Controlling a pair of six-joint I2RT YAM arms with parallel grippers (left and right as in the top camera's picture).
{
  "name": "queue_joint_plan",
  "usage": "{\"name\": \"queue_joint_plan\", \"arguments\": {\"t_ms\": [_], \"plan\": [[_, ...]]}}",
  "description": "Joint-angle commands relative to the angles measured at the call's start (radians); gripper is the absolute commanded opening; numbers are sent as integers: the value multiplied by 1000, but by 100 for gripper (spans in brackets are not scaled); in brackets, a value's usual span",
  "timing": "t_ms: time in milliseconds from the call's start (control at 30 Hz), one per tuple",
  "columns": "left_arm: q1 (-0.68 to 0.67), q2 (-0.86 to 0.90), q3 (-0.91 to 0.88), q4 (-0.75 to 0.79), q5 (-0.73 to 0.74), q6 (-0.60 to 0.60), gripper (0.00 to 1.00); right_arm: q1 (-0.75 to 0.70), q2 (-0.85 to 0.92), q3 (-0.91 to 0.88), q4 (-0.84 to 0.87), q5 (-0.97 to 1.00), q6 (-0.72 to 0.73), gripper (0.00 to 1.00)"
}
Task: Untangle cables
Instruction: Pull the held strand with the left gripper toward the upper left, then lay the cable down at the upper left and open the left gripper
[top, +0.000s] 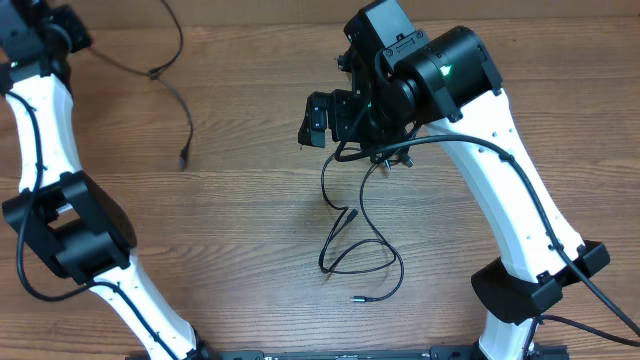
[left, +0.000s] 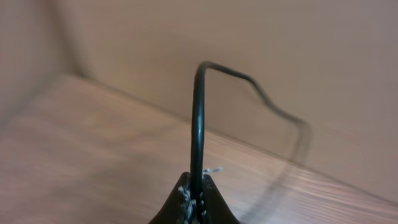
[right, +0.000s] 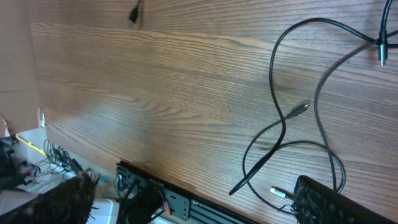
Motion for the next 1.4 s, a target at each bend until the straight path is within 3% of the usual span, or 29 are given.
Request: {"name": "queue_joint_plan", "arguments": {"t_ms": [0,33,133,167,300,433,667,700,800,833,900,967,1367], "plan": [[65,13,19,41,-283,85,10,5,-17,2,2,8,-7,100],[84,14,19,48,-291,85,33,5,-17,2,2,8,-7,100],[129,14,19,28,-224,78,55,5,-17,2,4,9,-7,100],[141,14,19,20,-211,58,75,5,-17,2,6,9,-7,100],[186,14,19,-31,-197,-18,71,5,-17,2,2,8,-7,100],[192,14,19,-132,-151,-19,87,5,-17,2,2,8,-7,100],[142,14,18,-431,159,-20,88,5,-17,2,16,34,-7,100],[132,14,18,-464,193,-21,87,5,-17,2,18,40,-7,100],[97,14,17,-549,229,-52,63,5,-17,2,15,55,-8,100],[80,14,10,-569,229,-66,65,5,-17,2,13,56,-8,100],[50,14,-3,-602,229,-68,78,5,-17,2,13,68,-8,100],[12,14,-27,-613,217,-64,82,5,-17,2,10,81,-8,100],[-211,14,-239,-390,-36,-66,72,5,-17,2,2,84,-8,100]]}}
